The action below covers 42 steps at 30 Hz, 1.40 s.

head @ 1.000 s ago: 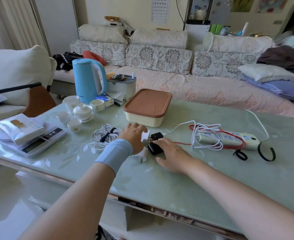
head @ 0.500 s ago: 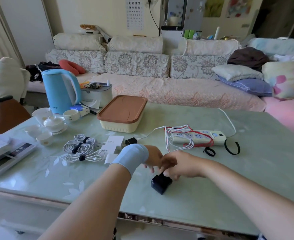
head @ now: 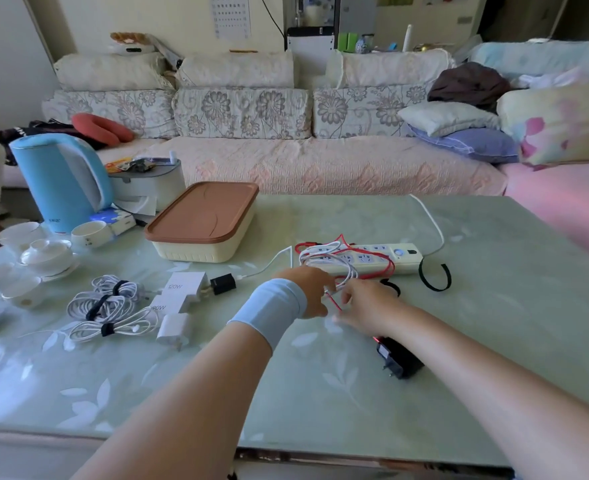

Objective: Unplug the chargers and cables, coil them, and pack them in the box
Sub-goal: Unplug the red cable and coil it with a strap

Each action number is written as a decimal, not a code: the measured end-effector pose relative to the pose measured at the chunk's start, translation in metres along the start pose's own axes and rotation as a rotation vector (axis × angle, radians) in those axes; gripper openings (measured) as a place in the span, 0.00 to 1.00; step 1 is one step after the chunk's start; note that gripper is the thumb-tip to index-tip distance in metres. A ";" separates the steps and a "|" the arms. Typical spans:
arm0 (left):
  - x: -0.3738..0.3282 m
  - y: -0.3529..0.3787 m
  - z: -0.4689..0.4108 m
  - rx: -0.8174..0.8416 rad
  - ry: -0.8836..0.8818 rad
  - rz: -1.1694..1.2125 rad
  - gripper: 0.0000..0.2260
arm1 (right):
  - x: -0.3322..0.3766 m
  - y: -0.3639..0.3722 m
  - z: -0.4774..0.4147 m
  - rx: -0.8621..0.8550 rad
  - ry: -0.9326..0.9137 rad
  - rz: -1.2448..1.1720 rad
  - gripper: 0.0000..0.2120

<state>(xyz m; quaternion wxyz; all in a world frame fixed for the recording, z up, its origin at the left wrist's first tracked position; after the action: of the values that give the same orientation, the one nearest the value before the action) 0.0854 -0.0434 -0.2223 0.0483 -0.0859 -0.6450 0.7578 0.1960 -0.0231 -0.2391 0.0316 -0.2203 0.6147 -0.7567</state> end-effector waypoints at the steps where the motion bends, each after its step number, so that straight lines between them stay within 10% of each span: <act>1: 0.002 0.003 -0.004 0.039 -0.033 -0.035 0.20 | 0.000 0.001 -0.001 -0.005 -0.003 -0.023 0.15; 15: 0.056 -0.038 0.027 -0.143 -0.398 0.077 0.20 | -0.016 0.010 -0.001 0.225 -0.054 0.021 0.14; 25: 0.029 -0.029 0.019 -0.202 -0.273 0.217 0.16 | 0.011 0.020 -0.013 0.086 -0.109 -0.184 0.07; 33: 0.001 -0.040 0.022 -0.226 0.141 0.807 0.13 | 0.010 -0.024 -0.011 -0.044 -0.132 -0.626 0.07; 42: 0.078 -0.038 0.030 -0.528 -0.404 0.626 0.10 | 0.020 -0.057 0.019 0.149 -0.368 -0.856 0.21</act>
<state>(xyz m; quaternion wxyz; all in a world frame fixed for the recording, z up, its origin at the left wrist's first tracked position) 0.0015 -0.0518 -0.1852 -0.3336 -0.1364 -0.7556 0.5470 0.1981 -0.0332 -0.1765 -0.1593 -0.5816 0.3969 -0.6920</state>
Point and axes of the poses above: each hand's wrist, its own z-axis away from the middle knuckle, its own y-axis out of the palm, x = y × z, the point moved 7 cm from there along -z, towards the middle knuckle, and after that the axes turned 7 degrees about y, right-handed, at the moved point
